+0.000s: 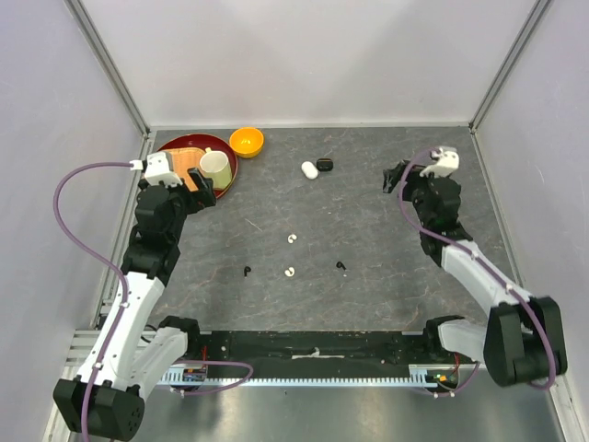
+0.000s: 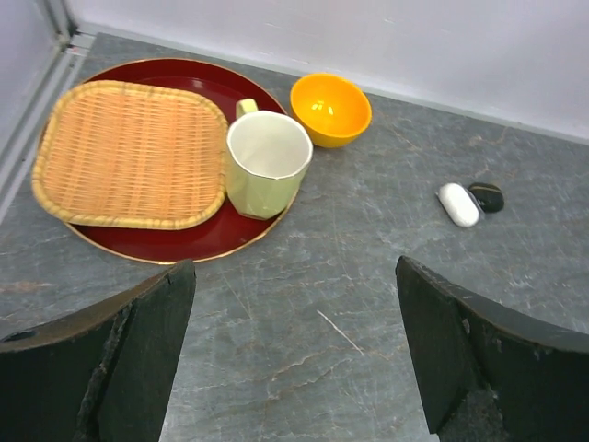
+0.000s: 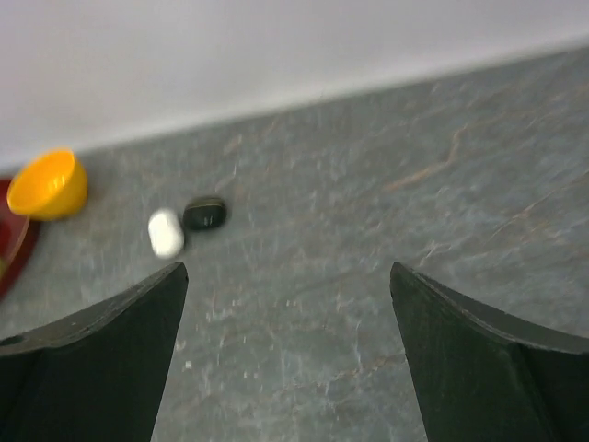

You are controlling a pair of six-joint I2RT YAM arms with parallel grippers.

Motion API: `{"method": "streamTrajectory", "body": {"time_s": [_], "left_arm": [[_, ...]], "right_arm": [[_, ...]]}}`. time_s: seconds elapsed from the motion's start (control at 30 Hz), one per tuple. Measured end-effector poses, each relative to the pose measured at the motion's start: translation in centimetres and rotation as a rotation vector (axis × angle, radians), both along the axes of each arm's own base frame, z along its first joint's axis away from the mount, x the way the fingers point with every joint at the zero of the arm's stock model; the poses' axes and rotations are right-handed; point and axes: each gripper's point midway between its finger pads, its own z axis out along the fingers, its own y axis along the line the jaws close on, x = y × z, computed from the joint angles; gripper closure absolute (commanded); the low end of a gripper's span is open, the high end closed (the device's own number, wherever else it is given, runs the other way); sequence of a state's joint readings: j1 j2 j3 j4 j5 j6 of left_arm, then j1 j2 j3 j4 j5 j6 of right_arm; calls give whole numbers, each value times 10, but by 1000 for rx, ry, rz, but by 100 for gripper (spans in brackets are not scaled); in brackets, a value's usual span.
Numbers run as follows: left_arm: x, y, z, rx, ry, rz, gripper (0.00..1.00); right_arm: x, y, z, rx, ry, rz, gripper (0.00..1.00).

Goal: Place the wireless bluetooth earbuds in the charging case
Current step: Pick up the charging case at the center of the board.

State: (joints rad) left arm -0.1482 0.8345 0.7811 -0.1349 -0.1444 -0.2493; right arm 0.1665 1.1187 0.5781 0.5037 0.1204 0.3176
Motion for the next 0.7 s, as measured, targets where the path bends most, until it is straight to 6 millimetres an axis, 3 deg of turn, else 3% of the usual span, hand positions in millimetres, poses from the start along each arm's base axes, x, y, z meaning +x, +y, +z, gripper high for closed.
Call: {"method": "streamTrajectory", "body": {"time_s": [0.13,0.37,0.53,0.7], "left_arm": [[-5,8,1,0,-1,41,5],[-26,-4,-3,-19,-15,-42,4],[-28,-15,-7,-27,3,-106,2],[-30,-20,-16,-29,37,-130,2]], "right_arm": [[20,19,-18,-45,153,95,2],[27,29,-5,-129,173,175,2],[38,38,5,-249,203,179,2],[42,47,32,-283,166,169,2]]}}
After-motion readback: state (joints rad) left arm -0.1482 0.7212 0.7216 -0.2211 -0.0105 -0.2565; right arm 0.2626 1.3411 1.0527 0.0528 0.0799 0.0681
